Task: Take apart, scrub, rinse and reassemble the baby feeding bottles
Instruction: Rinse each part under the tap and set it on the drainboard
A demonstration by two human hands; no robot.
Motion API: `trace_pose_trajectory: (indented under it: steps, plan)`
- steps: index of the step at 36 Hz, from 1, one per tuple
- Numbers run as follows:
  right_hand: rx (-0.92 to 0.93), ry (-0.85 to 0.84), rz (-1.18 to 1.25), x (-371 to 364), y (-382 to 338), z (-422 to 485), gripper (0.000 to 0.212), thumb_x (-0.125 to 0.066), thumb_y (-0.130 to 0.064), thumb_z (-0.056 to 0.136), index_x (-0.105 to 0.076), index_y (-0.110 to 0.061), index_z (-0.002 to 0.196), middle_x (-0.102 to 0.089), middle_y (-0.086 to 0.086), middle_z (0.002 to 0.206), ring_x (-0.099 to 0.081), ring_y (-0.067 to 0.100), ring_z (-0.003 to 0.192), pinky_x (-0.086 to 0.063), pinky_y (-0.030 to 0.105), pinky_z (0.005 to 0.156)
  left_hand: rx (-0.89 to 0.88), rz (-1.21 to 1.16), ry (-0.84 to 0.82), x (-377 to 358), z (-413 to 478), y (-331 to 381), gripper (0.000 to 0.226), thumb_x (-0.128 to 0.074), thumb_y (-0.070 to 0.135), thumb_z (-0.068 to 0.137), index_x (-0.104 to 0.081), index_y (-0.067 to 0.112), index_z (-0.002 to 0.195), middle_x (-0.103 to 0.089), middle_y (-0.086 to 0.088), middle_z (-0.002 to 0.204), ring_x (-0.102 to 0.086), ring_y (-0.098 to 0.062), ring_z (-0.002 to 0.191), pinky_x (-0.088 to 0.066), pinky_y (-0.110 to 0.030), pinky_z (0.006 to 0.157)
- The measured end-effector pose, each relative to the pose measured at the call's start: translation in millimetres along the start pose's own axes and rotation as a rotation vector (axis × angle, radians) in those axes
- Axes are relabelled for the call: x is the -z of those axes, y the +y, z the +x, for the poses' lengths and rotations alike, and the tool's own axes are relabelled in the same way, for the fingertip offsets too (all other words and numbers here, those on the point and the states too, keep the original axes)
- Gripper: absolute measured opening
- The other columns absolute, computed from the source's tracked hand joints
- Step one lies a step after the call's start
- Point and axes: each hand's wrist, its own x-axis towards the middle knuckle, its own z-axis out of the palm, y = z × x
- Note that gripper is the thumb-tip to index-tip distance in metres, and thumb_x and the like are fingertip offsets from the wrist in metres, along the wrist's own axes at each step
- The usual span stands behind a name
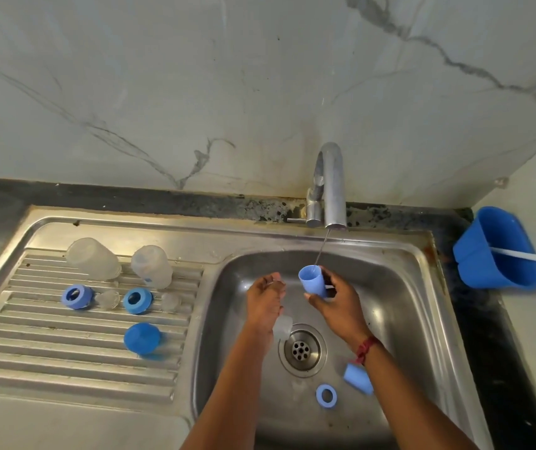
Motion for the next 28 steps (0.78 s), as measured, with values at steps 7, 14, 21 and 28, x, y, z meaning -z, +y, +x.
trace_pose_trajectory:
  steps: [7,14,21,28]
  plan:
    - [-0.299,-0.147,0.551,11.2,-7.1,-9.1,0.029,-0.064,-0.027,0.090,-0.061,-0.015,0.117,-0.069,0.015,0.107,-0.068,0.022,0.088,-0.055,0.037,0.068,-0.006,0.007,-0.013,4.0,-3.2,2.0,0.016,-0.060,0.015,0.094,-0.063,0.022,0.108,-0.068,-0.002,0.101,-0.062,-0.015,0.093,-0.046,-0.032,0.079]
    - [-0.359,0.028,0.475,12.7,-23.5,-6.9,0.038,-0.050,-0.042,0.099,-0.062,-0.008,0.088,-0.052,0.007,0.056,-0.047,0.017,0.047,-0.044,0.027,0.046,-0.002,0.004,-0.030,6.0,-5.9,2.2,0.016,-0.061,0.014,0.095,-0.063,0.020,0.109,-0.069,-0.005,0.108,-0.062,-0.015,0.094,-0.047,-0.032,0.079]
    - [-0.449,-0.050,0.486,18.8,-33.6,6.3,0.038,-0.046,-0.049,0.100,-0.059,-0.013,0.099,-0.053,0.005,0.054,-0.044,0.014,0.041,-0.040,0.023,0.040,0.005,0.025,-0.090,4.0,-7.4,1.9,0.022,-0.058,0.012,0.097,-0.059,0.013,0.119,-0.068,-0.008,0.110,-0.062,-0.011,0.082,-0.043,-0.026,0.066]
    - [-0.422,-0.202,0.874,23.2,-24.2,8.5,0.061,-0.074,-0.045,0.081,-0.058,-0.006,0.125,-0.072,0.013,0.095,-0.066,0.014,0.063,-0.058,0.030,0.057,0.016,0.044,-0.116,0.4,-6.9,4.0,0.025,-0.061,0.016,0.095,-0.061,0.015,0.120,-0.071,-0.009,0.114,-0.064,-0.015,0.090,-0.047,-0.032,0.078]
